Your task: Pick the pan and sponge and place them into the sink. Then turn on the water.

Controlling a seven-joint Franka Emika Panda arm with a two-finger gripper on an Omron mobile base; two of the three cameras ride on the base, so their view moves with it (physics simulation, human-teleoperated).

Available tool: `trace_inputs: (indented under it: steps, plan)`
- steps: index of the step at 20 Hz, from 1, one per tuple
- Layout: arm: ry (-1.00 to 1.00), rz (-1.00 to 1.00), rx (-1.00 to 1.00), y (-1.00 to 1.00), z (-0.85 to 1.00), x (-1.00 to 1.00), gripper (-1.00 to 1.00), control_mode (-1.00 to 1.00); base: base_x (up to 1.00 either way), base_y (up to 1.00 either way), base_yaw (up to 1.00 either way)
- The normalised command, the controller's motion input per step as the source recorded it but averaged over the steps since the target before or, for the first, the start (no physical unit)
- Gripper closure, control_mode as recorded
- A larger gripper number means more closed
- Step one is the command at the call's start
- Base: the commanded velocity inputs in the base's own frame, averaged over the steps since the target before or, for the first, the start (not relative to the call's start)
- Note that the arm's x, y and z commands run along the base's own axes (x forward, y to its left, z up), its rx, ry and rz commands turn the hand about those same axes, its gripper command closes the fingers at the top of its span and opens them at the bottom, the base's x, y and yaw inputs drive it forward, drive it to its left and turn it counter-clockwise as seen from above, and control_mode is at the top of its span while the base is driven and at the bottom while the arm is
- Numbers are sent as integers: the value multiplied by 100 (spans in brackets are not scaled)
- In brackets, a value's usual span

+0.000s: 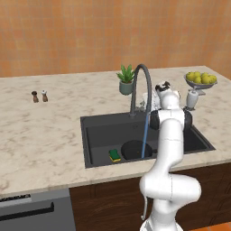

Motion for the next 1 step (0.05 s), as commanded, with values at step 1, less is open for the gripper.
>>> trace_inputs:
  steps: [1]
  plan:
    - [0,0,0,0,0,0,100,-100,0,0,0]
